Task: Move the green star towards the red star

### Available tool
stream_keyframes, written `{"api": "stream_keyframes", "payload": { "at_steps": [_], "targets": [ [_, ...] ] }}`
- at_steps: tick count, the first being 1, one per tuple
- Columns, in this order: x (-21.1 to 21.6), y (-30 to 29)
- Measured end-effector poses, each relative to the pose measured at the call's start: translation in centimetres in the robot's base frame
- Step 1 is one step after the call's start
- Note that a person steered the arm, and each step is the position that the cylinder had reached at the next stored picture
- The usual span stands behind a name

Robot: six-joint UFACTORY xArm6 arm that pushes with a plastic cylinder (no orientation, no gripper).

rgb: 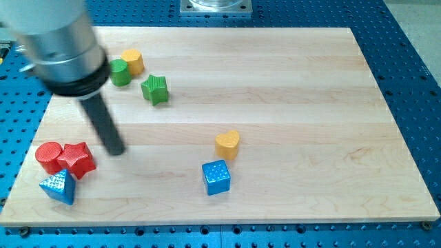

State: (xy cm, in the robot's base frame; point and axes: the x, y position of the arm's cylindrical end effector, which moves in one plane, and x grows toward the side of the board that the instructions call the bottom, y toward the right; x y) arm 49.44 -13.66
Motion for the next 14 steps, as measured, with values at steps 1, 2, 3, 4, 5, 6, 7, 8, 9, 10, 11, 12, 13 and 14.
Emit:
{"api": "stream_keyframes", "payload": {
  "at_steps": [1, 2, 3, 4, 5, 6, 7, 8, 9, 10, 11, 12, 13, 14],
  "targets": [
    [-5.0, 6.2],
    [-11.3, 8.2],
    [-14.7, 6.0],
    [-11.1, -0.1],
    [-5.3, -4.9],
    [-6.8, -5.3],
    [-10.1, -1.5],
    [-8.7, 2.6],
    [-3.6, -0.4],
    [-0.1, -2.3],
    [-2.7, -2.2],
    [-1.0, -3.1],
    [-2.1, -1.5],
    [-9.5, 2.8]
  ]
}}
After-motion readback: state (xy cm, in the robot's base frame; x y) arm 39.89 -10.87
